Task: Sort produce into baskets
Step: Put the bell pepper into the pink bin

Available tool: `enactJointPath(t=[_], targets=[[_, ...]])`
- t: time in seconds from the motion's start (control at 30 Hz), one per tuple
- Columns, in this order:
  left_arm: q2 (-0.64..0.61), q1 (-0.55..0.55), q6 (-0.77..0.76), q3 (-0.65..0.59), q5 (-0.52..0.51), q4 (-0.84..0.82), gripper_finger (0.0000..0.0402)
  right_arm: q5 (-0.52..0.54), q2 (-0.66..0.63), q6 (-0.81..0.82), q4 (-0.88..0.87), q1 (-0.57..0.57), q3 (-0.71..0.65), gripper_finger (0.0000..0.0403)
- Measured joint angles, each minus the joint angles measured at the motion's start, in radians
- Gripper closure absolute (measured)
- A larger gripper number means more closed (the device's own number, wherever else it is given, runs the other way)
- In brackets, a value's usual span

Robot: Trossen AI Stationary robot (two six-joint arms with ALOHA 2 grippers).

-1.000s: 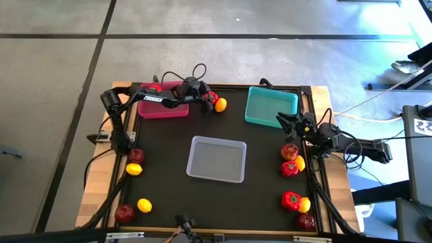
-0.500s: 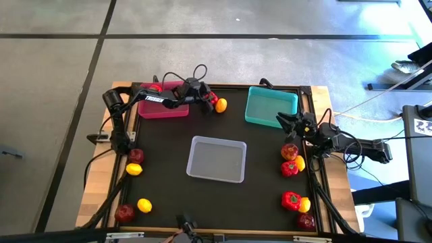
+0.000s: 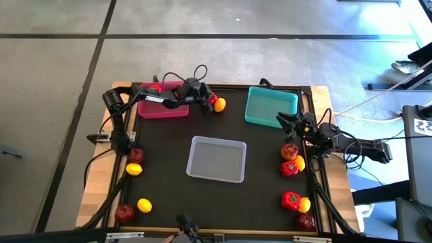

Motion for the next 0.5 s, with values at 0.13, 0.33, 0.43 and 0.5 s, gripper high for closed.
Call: enactJointPath(t=[0.13, 0.33, 0.43, 0.5], targets=[[0.0, 0.0, -0.006, 0.0, 0.0, 0.0, 0.0392, 0.0, 0.0, 0.0, 0.0, 0.0, 0.0, 0.0288], [-0.023, -0.008, -0.012, -0.003, -0.004, -0.011, 0.0383, 0.0, 0.0, 0.0, 0.0, 0.0, 0.0, 0.0288], [-0.071, -0.019, -0.041, -0.003, -0.009, -0.016, 0.0382, 0.0, 0.0, 0.0, 0.0, 0.0, 0.0, 0.0288], [-0.113, -0.028, -0.053, -0.003, -0.016, -0.03, 0.0382, 0.0, 0.0, 0.0, -0.001, 0.0, 0.0, 0.0288]])
